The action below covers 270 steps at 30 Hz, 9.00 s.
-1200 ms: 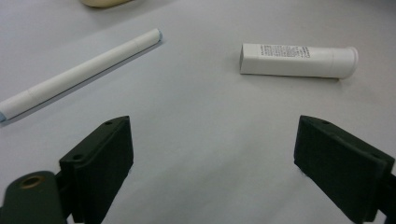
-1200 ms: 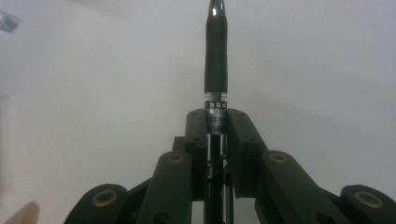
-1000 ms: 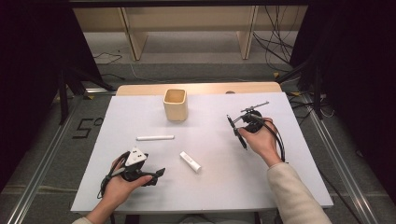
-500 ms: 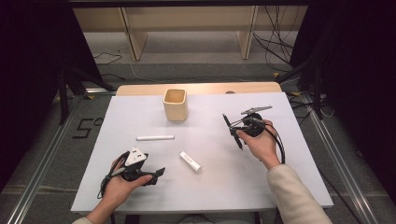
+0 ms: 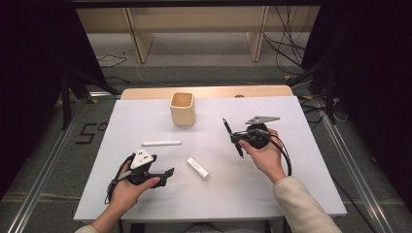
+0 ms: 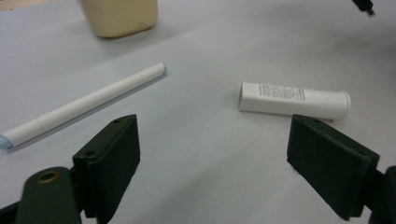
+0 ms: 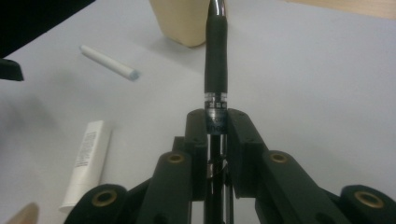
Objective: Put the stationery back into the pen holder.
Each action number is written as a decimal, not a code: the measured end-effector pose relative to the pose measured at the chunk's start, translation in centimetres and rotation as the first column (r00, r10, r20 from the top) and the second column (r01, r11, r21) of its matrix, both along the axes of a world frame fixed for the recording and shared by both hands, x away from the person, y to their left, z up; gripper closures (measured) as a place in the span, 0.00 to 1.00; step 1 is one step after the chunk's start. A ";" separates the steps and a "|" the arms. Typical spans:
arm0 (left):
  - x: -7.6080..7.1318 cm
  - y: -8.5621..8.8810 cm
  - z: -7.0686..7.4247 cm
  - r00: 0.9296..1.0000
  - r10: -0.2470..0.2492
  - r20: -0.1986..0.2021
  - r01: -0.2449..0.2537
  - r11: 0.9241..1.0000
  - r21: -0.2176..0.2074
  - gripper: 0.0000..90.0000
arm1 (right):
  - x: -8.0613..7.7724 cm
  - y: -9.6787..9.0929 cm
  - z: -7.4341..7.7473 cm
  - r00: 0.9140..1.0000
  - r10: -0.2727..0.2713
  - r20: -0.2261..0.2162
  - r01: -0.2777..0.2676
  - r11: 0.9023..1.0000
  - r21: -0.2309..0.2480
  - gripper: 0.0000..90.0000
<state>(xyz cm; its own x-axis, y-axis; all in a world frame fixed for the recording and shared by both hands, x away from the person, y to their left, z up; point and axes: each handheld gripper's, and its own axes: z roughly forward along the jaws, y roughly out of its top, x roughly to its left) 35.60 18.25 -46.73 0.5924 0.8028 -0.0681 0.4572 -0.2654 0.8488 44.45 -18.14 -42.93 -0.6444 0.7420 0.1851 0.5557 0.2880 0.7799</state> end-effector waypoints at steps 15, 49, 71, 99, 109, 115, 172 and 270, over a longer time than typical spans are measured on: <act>3.6 -3.6 3.4 0.998 -0.018 0.057 0.022 0.997 -0.075 0.27 | -1.1 2.6 -0.1 0.995 0.078 0.062 -0.080 0.996 0.036 0.89; 7.2 -9.4 4.1 0.997 -0.072 0.024 0.076 0.972 -0.224 0.48 | -2.0 5.0 -0.6 0.985 0.150 0.087 -0.154 0.987 0.043 0.89; 6.3 -10.0 4.3 0.987 -0.108 0.117 0.138 0.948 -0.287 0.89 | -2.3 5.6 -0.6 0.976 0.178 0.124 -0.181 0.983 0.017 0.87; 6.9 -6.3 5.9 0.983 0.029 0.181 0.036 0.939 -0.341 0.89 | -3.0 1.4 -3.5 0.995 0.060 0.084 -0.054 0.997 -0.061 0.41; 7.3 -5.3 6.6 0.975 0.065 0.211 0.008 0.945 -0.328 0.89 | -4.2 -0.1 -4.3 0.997 0.030 0.070 -0.026 0.998 -0.059 0.40; 7.7 -4.7 7.2 0.967 0.087 0.238 -0.005 0.946 -0.324 0.89 | -4.7 -0.4 -4.4 0.997 0.030 0.073 -0.026 0.998 -0.054 0.39; 17.2 -4.5 11.2 0.919 0.211 0.332 -0.136 0.963 -0.234 0.89 | -4.7 -0.7 -4.8 0.998 0.038 0.056 -0.034 0.998 -0.057 0.39; 14.4 0.7 2.2 0.941 -0.276 -0.194 0.337 0.789 0.513 0.56 | -4.7 -0.6 -4.9 0.998 0.030 0.052 -0.027 0.998 -0.061 0.40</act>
<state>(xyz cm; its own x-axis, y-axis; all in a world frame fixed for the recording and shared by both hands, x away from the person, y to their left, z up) 49.98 18.97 -44.53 0.8274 0.5076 0.2402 0.3507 -0.8011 0.4850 39.76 -18.79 -47.85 -0.6730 0.7320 0.1061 0.5051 0.3502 0.7888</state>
